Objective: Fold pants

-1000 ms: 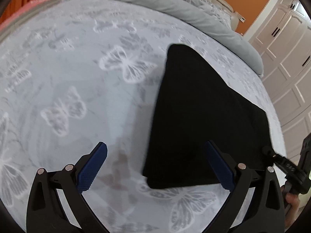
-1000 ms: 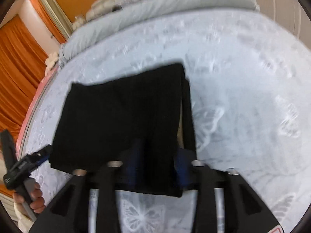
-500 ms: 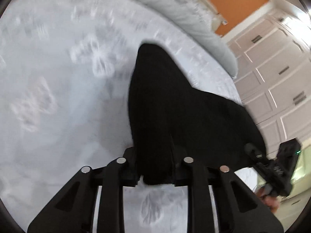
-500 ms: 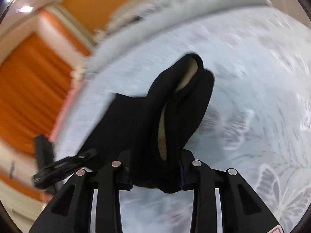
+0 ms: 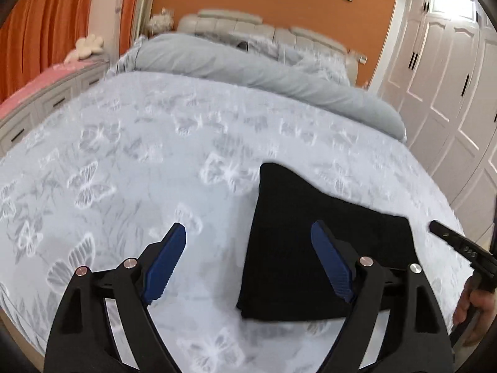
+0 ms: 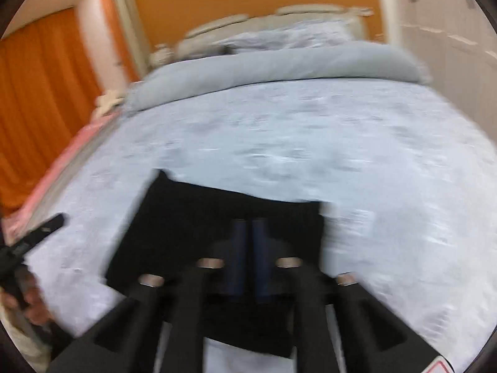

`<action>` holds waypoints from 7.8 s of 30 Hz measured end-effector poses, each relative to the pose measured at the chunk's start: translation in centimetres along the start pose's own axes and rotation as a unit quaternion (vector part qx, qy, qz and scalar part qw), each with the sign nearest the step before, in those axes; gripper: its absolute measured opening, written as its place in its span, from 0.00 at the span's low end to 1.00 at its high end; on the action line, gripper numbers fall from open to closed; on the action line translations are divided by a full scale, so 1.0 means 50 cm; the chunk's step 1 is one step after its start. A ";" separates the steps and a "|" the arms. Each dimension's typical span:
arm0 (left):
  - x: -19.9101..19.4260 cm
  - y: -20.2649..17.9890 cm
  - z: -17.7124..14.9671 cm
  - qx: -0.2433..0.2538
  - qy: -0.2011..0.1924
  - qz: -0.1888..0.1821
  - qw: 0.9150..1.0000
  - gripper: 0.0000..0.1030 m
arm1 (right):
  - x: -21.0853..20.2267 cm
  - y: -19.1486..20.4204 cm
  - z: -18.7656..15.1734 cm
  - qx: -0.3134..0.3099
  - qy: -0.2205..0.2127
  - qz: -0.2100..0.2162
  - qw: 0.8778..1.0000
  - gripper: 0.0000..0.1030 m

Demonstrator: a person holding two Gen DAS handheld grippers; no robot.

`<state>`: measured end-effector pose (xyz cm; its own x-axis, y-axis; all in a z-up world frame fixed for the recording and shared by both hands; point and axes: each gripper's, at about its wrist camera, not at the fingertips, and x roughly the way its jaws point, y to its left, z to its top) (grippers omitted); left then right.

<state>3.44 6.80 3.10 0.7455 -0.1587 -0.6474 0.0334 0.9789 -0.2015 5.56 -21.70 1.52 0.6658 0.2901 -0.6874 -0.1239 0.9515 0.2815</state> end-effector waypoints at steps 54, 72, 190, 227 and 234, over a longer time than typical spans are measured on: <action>0.169 -0.048 -0.024 0.005 0.097 0.074 0.993 0.89 | 0.067 -0.198 0.001 0.090 0.058 -0.112 0.988 0.60; 0.205 -0.095 -0.066 0.068 0.121 0.095 0.986 0.91 | 0.008 -0.151 -0.028 0.030 0.029 -0.129 0.991 0.75; 0.035 -0.051 -0.078 0.062 0.014 -0.005 0.998 0.93 | 0.012 -0.133 -0.088 0.017 0.130 -0.118 0.984 0.11; 0.040 -0.025 -0.070 0.075 0.040 0.061 0.995 0.82 | 0.117 0.016 -0.083 -0.055 0.130 -0.042 0.989 0.00; 0.165 -0.035 -0.091 0.052 0.118 0.104 0.986 0.83 | 0.033 0.040 -0.074 -0.060 0.054 -0.036 0.996 0.02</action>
<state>6.52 3.20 -5.23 0.5686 0.0344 -0.8219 -0.0276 0.9994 0.0227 3.68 -18.94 -1.56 0.5933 0.2229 -0.7735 -0.1702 0.9739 0.1501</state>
